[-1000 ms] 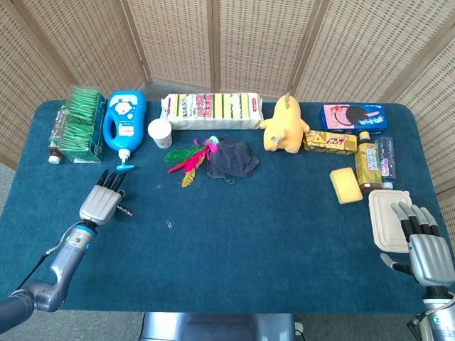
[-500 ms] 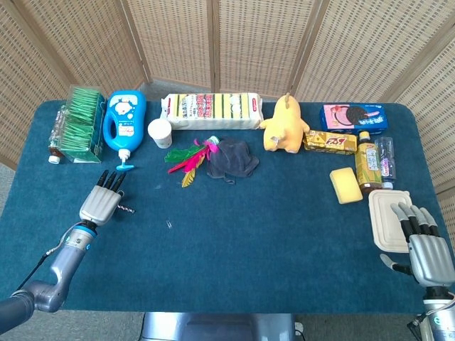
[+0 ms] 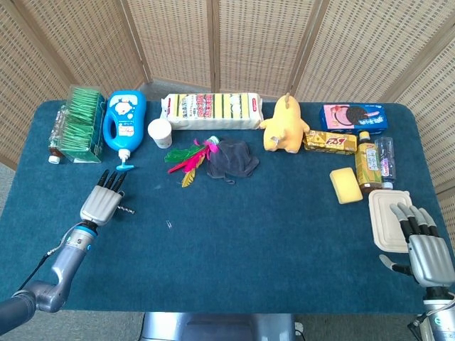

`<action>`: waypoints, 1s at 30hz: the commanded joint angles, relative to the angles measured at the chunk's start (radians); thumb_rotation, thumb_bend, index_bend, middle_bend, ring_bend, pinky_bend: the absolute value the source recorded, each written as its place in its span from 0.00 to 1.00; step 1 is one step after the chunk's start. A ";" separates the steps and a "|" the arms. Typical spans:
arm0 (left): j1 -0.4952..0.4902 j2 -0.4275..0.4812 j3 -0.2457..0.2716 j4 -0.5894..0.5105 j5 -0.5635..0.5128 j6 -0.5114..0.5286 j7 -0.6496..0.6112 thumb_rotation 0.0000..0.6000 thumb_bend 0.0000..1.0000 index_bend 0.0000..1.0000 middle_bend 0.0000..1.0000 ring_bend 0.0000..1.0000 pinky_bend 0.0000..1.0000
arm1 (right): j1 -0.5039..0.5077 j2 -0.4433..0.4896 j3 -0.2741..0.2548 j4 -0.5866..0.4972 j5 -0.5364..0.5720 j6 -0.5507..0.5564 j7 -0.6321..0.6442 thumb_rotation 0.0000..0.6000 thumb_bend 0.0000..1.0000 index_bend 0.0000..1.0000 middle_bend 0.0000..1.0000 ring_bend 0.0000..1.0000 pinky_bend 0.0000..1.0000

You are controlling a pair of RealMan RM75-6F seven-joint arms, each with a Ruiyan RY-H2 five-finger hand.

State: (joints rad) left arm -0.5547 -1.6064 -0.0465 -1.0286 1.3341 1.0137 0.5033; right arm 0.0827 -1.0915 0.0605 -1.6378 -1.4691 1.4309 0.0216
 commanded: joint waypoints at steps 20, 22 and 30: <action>-0.008 0.136 -0.020 -0.181 0.078 0.121 0.069 1.00 0.69 0.53 0.00 0.00 0.04 | -0.002 0.008 0.001 -0.003 -0.006 0.007 0.025 1.00 0.00 0.00 0.00 0.00 0.00; -0.011 0.158 -0.026 -0.220 0.077 0.127 0.093 1.00 0.69 0.53 0.00 0.00 0.04 | -0.002 0.010 0.002 -0.004 -0.006 0.008 0.030 1.00 0.00 0.00 0.00 0.00 0.00; -0.026 0.257 -0.042 -0.413 0.094 0.149 0.208 1.00 0.69 0.53 0.00 0.00 0.04 | -0.006 0.021 0.003 -0.009 -0.012 0.018 0.050 1.00 0.00 0.00 0.00 0.00 0.00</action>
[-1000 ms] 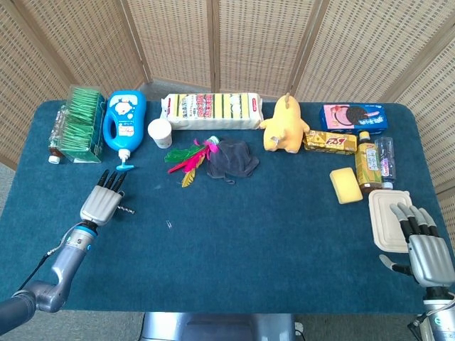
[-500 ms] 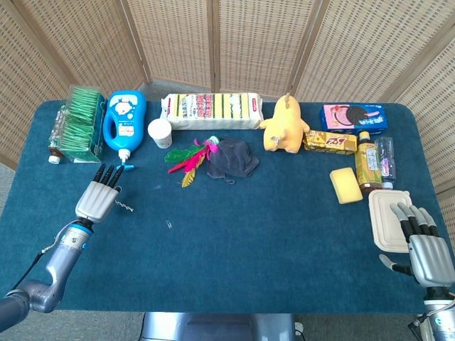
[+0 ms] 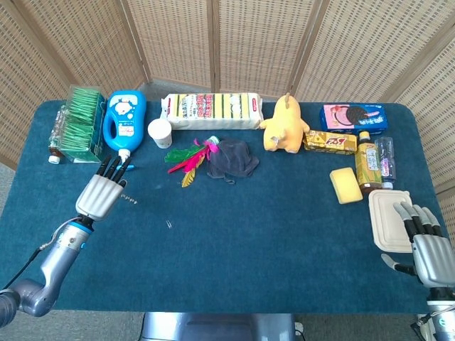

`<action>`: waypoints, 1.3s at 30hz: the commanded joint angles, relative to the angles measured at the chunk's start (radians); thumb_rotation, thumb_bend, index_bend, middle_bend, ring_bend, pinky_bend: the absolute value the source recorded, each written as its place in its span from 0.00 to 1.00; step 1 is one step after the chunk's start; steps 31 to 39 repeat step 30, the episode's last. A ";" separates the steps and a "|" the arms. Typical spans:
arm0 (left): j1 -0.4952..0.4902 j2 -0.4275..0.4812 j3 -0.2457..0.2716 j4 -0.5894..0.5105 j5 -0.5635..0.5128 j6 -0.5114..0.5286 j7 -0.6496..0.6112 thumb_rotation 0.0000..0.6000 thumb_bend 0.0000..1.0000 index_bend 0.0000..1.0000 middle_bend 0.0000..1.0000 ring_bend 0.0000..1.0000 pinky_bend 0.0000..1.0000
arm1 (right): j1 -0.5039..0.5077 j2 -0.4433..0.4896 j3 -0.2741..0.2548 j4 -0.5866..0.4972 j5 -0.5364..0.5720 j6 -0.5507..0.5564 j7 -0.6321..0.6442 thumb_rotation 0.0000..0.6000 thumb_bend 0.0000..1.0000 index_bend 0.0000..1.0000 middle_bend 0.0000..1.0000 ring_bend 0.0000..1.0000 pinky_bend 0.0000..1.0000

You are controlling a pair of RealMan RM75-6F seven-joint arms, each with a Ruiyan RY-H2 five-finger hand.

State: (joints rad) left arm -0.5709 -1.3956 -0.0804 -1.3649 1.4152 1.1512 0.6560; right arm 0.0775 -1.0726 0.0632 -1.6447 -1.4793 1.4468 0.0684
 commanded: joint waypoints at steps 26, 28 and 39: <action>-0.076 0.140 0.045 -0.391 0.051 -0.067 0.564 1.00 0.69 0.53 0.00 0.00 0.05 | -0.013 0.027 0.000 -0.011 -0.017 0.025 0.046 1.00 0.00 0.00 0.00 0.00 0.00; -0.077 0.142 0.050 -0.400 0.047 -0.072 0.588 1.00 0.69 0.53 0.00 0.00 0.05 | -0.014 0.029 0.000 -0.012 -0.018 0.028 0.048 1.00 0.00 0.00 0.00 0.00 0.00; -0.078 0.143 0.054 -0.408 0.044 -0.077 0.609 1.00 0.69 0.53 0.00 0.00 0.05 | -0.015 0.030 0.000 -0.014 -0.021 0.030 0.050 1.00 0.00 0.00 0.00 0.00 0.00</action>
